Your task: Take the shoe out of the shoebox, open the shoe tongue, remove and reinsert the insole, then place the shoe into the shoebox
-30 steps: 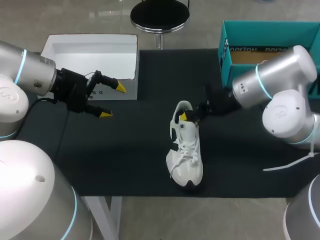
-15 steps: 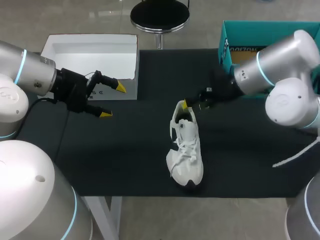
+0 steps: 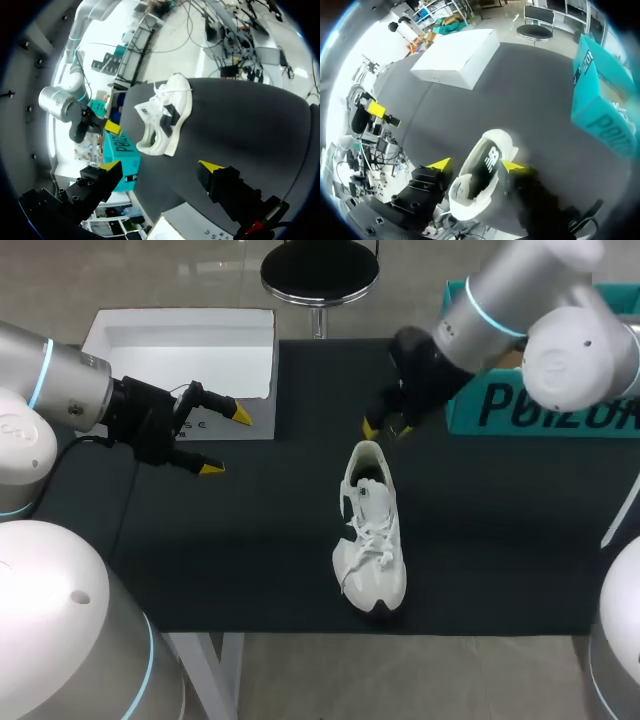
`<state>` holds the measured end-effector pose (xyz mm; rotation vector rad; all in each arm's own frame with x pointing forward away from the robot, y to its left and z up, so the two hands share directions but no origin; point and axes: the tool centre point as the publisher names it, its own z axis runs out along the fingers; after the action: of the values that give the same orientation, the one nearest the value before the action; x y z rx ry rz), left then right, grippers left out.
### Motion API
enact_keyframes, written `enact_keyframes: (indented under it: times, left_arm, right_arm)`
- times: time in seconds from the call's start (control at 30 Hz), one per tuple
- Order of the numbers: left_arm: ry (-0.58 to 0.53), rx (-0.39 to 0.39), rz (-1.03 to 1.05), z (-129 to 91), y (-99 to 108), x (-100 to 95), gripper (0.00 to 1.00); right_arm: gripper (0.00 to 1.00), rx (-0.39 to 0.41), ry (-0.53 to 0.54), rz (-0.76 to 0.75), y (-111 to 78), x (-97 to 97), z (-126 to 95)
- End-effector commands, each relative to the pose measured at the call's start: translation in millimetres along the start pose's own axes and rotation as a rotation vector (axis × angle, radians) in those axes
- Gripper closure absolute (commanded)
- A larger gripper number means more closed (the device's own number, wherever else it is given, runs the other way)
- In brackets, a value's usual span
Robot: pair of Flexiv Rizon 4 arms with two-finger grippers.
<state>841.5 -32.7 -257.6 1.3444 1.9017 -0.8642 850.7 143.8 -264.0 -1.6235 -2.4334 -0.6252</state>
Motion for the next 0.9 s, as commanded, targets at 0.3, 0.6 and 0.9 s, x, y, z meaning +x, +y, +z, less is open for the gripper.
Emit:
enact_keyframes:
  times: [0.3, 0.6, 0.9]
  left_arm:
    - [0.003, -0.003, 0.000, 0.5, -0.2, -0.2, 0.00]
    - [0.003, -0.003, 0.000, 0.5, -0.2, -0.2, 0.00]
    - [0.003, -0.003, 0.000, 0.5, -0.2, -0.2, 0.00]
  right_arm:
    - [1.00, 0.106, -0.287, 0.146, -23.7, 31.3, 10.4]
    - [1.00, 0.112, -0.324, 0.238, -31.8, 52.6, 33.0]
    - [1.00, 0.143, -0.379, 0.312, -40.3, 54.5, 59.7]
